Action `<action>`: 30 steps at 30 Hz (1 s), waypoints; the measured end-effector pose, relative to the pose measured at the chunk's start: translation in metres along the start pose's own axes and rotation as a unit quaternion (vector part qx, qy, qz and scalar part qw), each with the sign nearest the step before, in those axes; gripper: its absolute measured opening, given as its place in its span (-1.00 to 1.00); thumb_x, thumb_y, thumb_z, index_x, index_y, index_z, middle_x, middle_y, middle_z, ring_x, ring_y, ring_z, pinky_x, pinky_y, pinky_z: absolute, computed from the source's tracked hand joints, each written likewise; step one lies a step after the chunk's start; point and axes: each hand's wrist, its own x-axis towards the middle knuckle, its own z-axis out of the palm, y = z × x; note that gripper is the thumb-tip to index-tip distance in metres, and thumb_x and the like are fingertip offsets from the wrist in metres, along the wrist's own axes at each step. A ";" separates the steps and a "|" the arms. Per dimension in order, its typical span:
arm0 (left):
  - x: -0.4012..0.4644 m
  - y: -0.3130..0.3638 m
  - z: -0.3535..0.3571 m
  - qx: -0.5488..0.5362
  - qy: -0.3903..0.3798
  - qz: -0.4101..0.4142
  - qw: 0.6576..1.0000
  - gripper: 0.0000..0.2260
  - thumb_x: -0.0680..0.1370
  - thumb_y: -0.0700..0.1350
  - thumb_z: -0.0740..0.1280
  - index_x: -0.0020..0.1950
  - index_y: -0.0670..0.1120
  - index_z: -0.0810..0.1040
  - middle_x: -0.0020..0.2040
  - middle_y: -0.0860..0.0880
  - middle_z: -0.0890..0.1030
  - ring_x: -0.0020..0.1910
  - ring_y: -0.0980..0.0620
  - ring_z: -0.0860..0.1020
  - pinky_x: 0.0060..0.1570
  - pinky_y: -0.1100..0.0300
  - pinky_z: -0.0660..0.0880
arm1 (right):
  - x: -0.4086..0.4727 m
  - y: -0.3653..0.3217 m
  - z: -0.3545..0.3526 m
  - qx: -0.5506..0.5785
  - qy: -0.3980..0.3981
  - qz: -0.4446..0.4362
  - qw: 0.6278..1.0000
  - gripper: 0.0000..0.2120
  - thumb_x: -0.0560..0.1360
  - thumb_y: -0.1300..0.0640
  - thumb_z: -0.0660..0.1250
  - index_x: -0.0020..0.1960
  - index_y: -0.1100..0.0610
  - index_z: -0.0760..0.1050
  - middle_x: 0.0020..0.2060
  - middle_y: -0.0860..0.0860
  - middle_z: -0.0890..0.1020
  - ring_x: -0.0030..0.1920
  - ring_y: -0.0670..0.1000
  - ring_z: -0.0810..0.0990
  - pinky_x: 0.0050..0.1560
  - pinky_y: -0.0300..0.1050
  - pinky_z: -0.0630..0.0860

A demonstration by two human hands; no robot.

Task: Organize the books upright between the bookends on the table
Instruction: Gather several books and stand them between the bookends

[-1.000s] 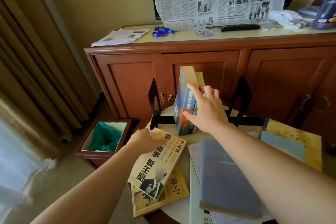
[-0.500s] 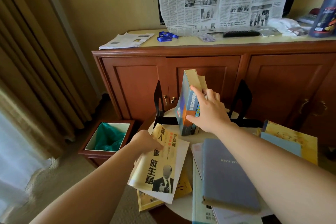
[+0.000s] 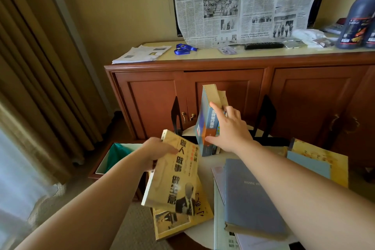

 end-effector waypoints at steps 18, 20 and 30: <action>0.046 0.087 0.074 -0.148 0.178 0.199 0.952 -0.72 0.65 0.14 0.35 -0.08 -0.04 0.61 -0.33 0.07 0.56 -0.35 0.05 0.49 -0.31 0.16 0.38 | -0.001 0.001 0.007 0.044 0.019 -0.021 0.999 0.08 0.37 -0.08 0.56 0.68 -0.18 -0.06 0.47 0.05 0.25 0.50 0.16 0.18 0.31 0.09 0.44; 0.044 0.083 0.086 -0.129 0.116 0.211 0.962 -0.59 0.63 0.23 0.34 -0.25 -0.03 0.51 -0.41 0.13 0.49 -0.37 0.10 0.46 -0.31 0.17 0.37 | -0.002 0.001 0.009 0.052 0.036 -0.019 0.998 0.05 0.38 -0.13 0.53 0.67 -0.17 -0.02 0.45 0.05 0.27 0.48 0.16 0.20 0.28 0.13 0.48; 0.066 0.066 0.086 -0.340 -0.087 0.121 0.929 -0.64 0.62 0.15 0.21 0.27 0.04 0.66 0.27 0.09 0.68 0.33 0.11 0.55 0.49 -0.10 0.34 | -0.003 -0.004 0.006 -0.036 0.024 -0.036 0.998 -0.09 0.45 -0.26 0.40 0.64 -0.32 -0.03 0.38 0.14 0.25 0.41 0.25 0.21 0.15 0.15 0.53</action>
